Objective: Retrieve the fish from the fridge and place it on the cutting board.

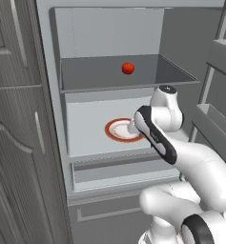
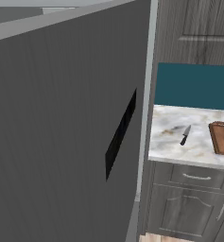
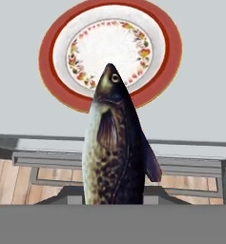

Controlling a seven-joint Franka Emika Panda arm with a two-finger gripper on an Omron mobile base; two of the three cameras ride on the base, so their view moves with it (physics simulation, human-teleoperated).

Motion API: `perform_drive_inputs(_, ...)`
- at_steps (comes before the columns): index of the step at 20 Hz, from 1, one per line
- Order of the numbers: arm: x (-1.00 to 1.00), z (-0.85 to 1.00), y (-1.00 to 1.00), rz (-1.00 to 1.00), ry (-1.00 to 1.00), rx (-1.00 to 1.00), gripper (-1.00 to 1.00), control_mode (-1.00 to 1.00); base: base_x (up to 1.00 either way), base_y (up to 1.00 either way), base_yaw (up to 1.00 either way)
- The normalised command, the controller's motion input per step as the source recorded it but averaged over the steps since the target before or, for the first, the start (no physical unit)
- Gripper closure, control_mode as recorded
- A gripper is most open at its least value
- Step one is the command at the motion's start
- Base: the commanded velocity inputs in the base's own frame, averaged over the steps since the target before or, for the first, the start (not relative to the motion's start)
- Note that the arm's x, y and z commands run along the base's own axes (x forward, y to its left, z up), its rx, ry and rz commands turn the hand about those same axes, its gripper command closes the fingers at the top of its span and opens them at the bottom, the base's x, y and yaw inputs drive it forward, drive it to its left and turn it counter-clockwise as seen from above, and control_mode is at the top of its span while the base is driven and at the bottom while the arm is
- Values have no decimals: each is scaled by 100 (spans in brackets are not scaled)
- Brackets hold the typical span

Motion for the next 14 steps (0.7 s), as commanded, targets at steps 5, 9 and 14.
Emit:
perform_drive_inputs(5, -52, 28, -4, -1, 18, -1, 100, -100, 0, 0, 0)
perform_drive_inputs(9, -47, 19, 0, -2, 20, 0, 100, -100, 0, 0, 0)
perform_drive_inputs(14, -19, 23, 0, -5, 7, 0, 100, -100, 0, 0, 0)
